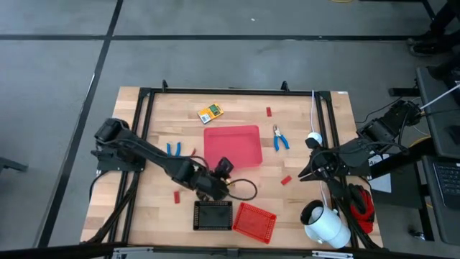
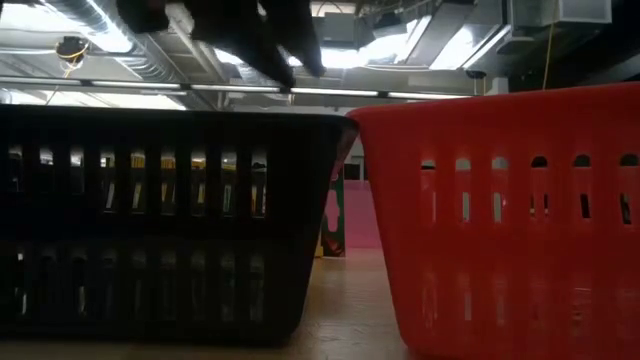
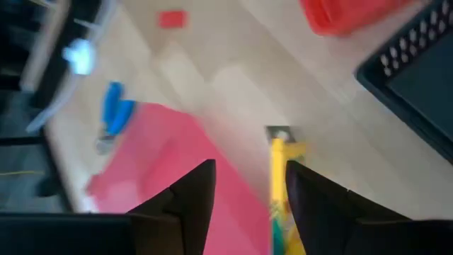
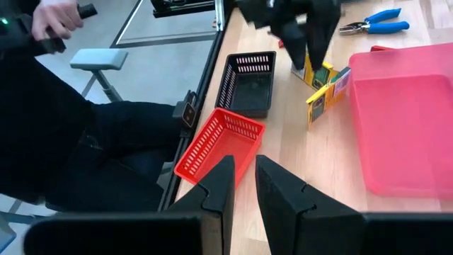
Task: Pick & Place School Supplies
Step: Put the crayon box into the black bin
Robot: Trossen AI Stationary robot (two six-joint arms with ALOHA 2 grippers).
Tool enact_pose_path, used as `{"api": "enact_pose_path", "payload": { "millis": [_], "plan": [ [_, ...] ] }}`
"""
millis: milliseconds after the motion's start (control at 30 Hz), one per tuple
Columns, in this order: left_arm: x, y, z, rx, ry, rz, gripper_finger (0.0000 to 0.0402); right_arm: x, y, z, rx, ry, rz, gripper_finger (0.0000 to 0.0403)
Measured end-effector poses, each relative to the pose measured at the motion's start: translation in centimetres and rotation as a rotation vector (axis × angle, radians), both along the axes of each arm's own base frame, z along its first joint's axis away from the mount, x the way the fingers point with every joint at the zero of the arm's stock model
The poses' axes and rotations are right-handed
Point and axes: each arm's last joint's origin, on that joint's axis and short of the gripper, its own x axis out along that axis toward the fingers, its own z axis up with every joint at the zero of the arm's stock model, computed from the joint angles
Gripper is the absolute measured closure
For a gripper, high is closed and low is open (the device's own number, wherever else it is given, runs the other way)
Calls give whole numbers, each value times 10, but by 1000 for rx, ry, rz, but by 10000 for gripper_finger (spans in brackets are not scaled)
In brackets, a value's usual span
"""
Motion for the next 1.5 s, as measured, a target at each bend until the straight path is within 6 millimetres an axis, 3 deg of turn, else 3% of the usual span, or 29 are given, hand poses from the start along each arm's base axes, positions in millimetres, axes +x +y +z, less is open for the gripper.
{"api": "enact_pose_path", "payload": {
  "millis": [467, 933, 1500],
  "plan": [
    [18, 16, -38, -63, 151, 6, 238, -5, 8, 0, 18, 6, 38, 341],
    [25, 33, -39, -141, 130, 43, 249, -10, 13, 0, 7, -8, 30, 341],
    [20, 35, -55, -155, 129, 76, 262, -13, 16, 0, 11, -10, 24, 341]
  ]
}}
